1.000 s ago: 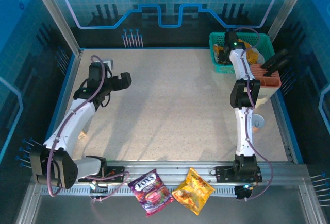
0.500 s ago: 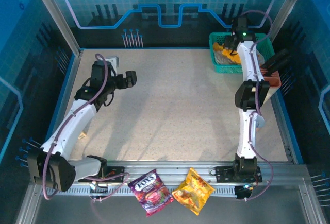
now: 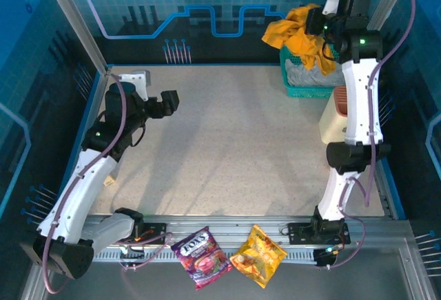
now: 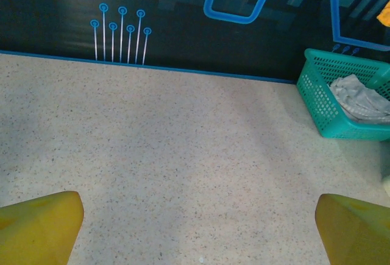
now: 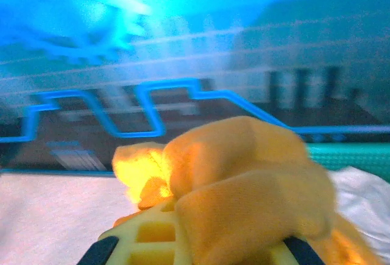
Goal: Fold and stack the t-shirts
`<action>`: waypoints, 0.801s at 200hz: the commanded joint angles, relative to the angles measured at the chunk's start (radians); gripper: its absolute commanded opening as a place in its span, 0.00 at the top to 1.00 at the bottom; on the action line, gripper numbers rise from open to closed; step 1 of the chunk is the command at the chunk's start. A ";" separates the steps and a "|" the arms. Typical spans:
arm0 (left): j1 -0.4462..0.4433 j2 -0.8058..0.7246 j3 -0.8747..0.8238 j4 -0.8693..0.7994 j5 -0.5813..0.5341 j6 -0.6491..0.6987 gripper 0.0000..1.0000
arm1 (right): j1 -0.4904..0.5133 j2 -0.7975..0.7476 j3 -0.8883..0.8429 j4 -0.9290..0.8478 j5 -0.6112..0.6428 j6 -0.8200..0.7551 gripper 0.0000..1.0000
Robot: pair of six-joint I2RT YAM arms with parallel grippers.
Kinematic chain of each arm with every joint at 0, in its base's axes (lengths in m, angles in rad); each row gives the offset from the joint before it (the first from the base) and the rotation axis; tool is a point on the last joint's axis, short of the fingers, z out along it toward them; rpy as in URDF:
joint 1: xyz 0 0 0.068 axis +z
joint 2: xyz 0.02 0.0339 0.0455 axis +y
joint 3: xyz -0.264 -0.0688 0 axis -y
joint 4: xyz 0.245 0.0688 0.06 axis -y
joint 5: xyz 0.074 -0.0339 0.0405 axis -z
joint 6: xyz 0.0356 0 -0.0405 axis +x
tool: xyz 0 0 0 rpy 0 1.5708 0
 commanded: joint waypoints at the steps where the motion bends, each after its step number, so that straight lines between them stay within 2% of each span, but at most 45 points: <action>1: -0.010 -0.028 0.047 -0.067 0.004 -0.010 0.02 | 0.096 -0.110 -0.072 0.048 -0.158 -0.010 1.00; 26: -0.013 -0.035 0.073 -0.134 0.006 -0.018 0.02 | 0.216 -0.203 -0.270 0.088 -0.167 0.011 1.00; 59: -0.022 -0.050 0.073 -0.227 0.018 -0.023 0.02 | 0.376 -0.286 -0.657 0.204 -0.063 0.045 1.00; 74: -0.027 -0.063 0.055 -0.256 0.020 -0.024 0.02 | 0.434 -0.292 -0.846 0.289 -0.014 0.082 1.00; 97: -0.036 -0.084 0.011 -0.283 0.027 -0.033 0.01 | 0.502 -0.226 -1.073 0.396 -0.027 0.159 1.00; 105: -0.038 -0.089 -0.004 -0.290 0.032 -0.038 0.01 | 0.522 -0.188 -1.115 0.414 -0.066 0.183 0.88; 125: -0.047 -0.089 -0.031 -0.309 0.035 -0.048 0.01 | 0.572 -0.128 -1.204 0.485 -0.164 0.234 0.37; 140: -0.052 -0.077 -0.048 -0.314 0.037 -0.057 0.01 | 0.600 -0.128 -1.248 0.519 -0.197 0.253 0.08; 147: -0.054 -0.066 -0.055 -0.314 0.036 -0.068 0.01 | 0.608 -0.138 -1.261 0.517 -0.191 0.256 0.00; 160: -0.059 -0.036 -0.066 -0.312 0.036 -0.097 0.01 | 0.611 -0.174 -1.282 0.500 -0.169 0.265 0.00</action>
